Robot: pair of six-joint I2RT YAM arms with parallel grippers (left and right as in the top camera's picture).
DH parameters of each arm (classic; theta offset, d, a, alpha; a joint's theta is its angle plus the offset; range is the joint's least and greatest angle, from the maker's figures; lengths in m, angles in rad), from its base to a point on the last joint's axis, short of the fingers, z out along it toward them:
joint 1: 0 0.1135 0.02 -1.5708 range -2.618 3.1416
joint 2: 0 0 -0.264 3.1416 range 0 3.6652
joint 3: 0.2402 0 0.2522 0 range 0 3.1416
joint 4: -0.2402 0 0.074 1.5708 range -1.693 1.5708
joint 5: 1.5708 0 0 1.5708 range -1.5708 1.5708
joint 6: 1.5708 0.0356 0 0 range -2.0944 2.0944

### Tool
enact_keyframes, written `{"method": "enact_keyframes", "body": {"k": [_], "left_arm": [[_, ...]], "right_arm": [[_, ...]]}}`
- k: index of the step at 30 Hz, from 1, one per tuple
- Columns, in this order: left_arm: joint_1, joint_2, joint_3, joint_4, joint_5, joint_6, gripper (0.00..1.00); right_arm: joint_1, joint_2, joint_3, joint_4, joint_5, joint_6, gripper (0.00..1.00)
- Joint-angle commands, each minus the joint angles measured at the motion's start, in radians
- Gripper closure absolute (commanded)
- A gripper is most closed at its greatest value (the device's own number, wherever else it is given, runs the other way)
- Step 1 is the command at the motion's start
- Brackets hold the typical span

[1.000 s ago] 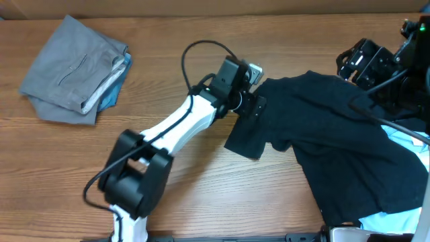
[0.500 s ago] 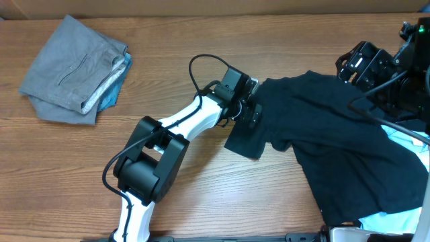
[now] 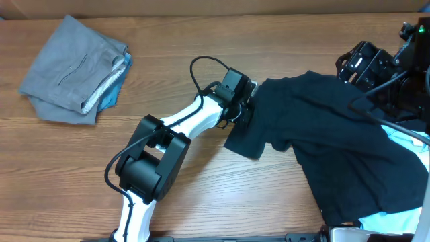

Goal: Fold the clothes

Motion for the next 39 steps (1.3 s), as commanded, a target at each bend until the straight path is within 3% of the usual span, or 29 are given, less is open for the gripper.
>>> {"method": "enact_keyframes", "body": {"k": [1, 6, 13, 19, 25, 26, 29, 31, 37, 39], "left_arm": [[-0.003, 0.019, 0.009, -0.010, 0.015, -0.003, 0.96], [0.018, -0.015, 0.054, -0.079, 0.019, 0.000, 0.96], [0.108, -0.157, 0.277, -0.332, 0.007, 0.034, 0.96], [0.217, -0.322, 0.423, -0.571, -0.152, 0.034, 0.96], [0.342, -0.488, 0.441, -0.749, -0.303, 0.034, 0.96], [0.361, -0.507, 0.441, -0.777, -0.316, 0.034, 0.89], [0.404, -0.539, 0.441, -0.846, -0.319, 0.034, 0.56], [0.418, -0.542, 0.441, -0.889, -0.320, 0.046, 0.24], [0.424, -0.541, 0.441, -0.951, -0.367, 0.083, 0.19], [0.424, -0.537, 0.441, -0.920, -0.332, 0.085, 0.33]], "right_arm": [[-0.005, -0.001, 0.011, 0.004, -0.001, -0.003, 0.09], [-0.005, -0.001, 0.011, 0.002, 0.000, -0.003, 0.09], [-0.005, -0.001, 0.011, 0.004, 0.043, -0.002, 0.09], [-0.005, -0.001, 0.011, 0.005, 0.077, -0.002, 0.09], [-0.005, -0.001, 0.011, 0.017, 0.082, -0.002, 0.05], [-0.005, -0.001, 0.011, 0.022, 0.082, -0.002, 0.05], [-0.005, 0.001, 0.011, 0.037, 0.082, -0.002, 0.03], [-0.005, 0.008, 0.011, 0.043, 0.081, -0.002, 0.02], [-0.005, 0.057, 0.003, 0.025, 0.081, -0.003, 0.00], [-0.005, 0.084, -0.005, 0.010, 0.080, -0.003, 0.00]]}}
